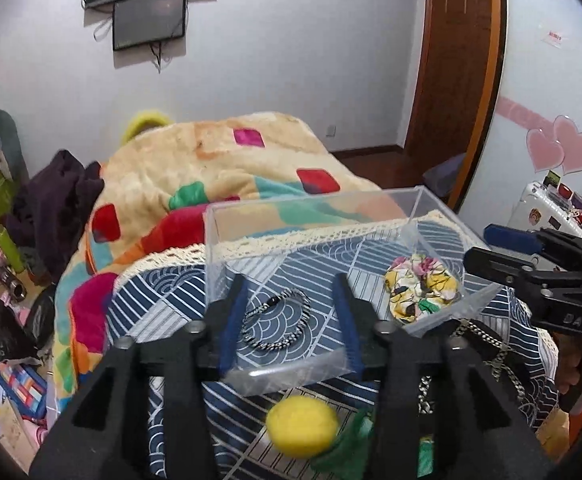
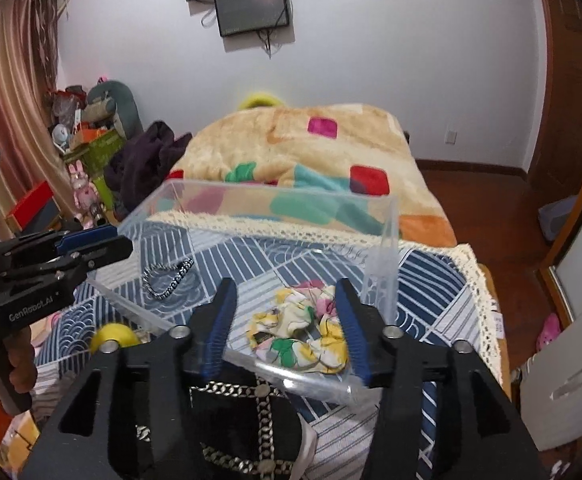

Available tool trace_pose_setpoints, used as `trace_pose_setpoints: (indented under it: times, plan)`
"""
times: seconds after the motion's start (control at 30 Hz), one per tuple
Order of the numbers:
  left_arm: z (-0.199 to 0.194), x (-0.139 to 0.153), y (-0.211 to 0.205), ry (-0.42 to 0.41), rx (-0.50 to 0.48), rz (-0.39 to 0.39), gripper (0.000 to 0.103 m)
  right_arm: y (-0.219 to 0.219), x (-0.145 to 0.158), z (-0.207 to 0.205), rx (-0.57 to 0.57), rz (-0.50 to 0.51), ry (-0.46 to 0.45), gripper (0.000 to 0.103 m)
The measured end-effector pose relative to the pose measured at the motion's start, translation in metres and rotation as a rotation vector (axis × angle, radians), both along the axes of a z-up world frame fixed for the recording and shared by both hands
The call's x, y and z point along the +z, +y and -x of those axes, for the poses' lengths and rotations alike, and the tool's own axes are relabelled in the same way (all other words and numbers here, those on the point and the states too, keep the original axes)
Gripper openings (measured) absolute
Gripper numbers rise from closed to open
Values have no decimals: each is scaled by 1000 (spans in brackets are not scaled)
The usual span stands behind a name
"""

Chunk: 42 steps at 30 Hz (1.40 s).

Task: Organize soft objects
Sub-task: 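Carry the scrunchie with the right tool into the clear box while the left tool drops the bracelet in, then grasp the black chain-trimmed hat with the right tool while the left tool grasps the yellow ball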

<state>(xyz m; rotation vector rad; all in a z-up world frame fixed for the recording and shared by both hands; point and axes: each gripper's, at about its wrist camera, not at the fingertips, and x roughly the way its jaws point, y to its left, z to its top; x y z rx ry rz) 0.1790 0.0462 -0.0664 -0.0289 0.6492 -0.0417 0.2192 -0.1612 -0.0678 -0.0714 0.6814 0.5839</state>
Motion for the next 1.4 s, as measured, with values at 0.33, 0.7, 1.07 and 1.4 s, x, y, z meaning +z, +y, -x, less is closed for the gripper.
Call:
trace_pose_setpoints:
  times: [0.33, 0.7, 1.07, 1.4]
  plan:
    - [52, 8, 0, -65, 19, -29, 94, -8, 14, 45, 13, -49, -81, 98]
    - [82, -36, 4, 68, 19, -17, 98, 0, -23, 72, 59, -3, -10, 98]
    - [56, -58, 19, 118, 75, 35, 92, -6, -42, 64, 19, -13, 34, 59]
    - [40, -72, 7, 148, 20, 70, 67, -24, -32, 71, 7, -112, 13, 21]
